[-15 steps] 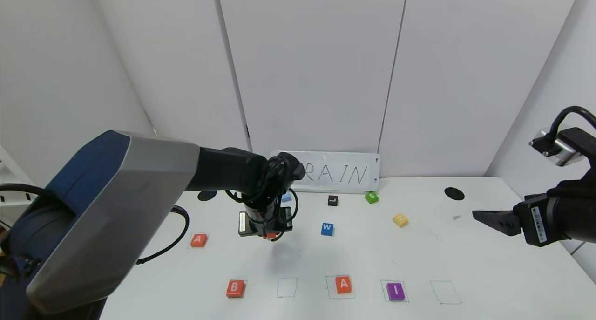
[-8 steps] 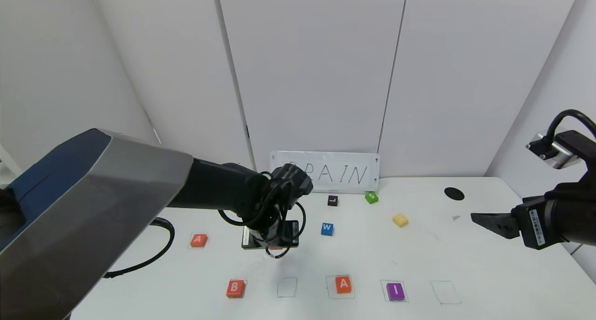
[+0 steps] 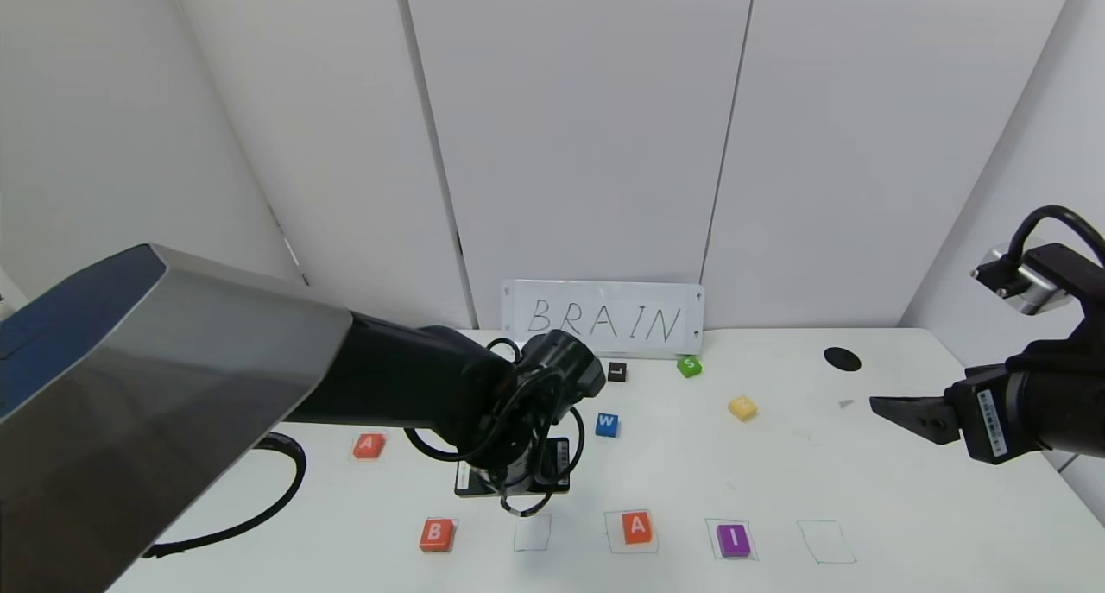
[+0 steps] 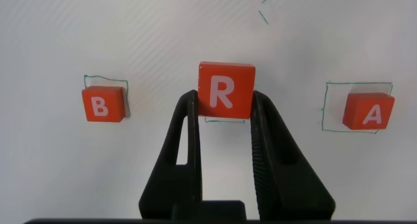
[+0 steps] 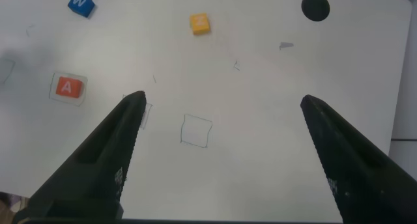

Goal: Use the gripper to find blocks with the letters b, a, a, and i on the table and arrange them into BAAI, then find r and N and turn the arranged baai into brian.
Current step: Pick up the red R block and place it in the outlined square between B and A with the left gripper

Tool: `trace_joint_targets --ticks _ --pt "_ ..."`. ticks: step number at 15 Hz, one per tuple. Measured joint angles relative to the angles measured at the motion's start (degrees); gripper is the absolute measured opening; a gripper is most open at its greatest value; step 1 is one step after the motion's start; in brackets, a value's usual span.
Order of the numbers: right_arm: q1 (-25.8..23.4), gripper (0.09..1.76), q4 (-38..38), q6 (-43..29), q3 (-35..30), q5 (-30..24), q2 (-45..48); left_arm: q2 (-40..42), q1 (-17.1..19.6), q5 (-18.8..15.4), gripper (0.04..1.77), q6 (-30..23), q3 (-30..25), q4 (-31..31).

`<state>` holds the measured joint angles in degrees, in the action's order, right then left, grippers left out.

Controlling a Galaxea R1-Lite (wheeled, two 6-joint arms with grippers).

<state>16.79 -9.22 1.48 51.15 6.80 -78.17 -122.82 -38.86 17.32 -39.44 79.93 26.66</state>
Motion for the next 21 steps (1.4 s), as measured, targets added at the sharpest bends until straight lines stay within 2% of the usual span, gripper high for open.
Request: trace_joint_targets --ticks 3,5,8,12,21 --pt "0.0 1.71 0.0 0.0 0.0 0.0 0.0 0.0 -1.2 0.6 0.5 -1.0 -5.0 -8.1" --pt "0.0 1.71 0.0 0.0 0.0 0.0 -0.1 0.0 -1.9 0.7 0.5 -1.1 -8.5 -10.9" --pt "0.3 1.71 0.0 0.0 -0.2 0.0 -0.2 -0.6 -2.5 0.5 0.5 -1.6 -10.4 -11.2" --pt "0.4 1.71 0.0 0.0 -0.3 0.0 -0.2 -2.3 -4.2 0.9 0.5 -6.2 -10.6 -11.4" --pt "0.4 1.71 0.0 0.0 -0.3 0.0 0.1 -3.1 -4.6 1.7 0.5 -6.2 -12.3 -11.6"
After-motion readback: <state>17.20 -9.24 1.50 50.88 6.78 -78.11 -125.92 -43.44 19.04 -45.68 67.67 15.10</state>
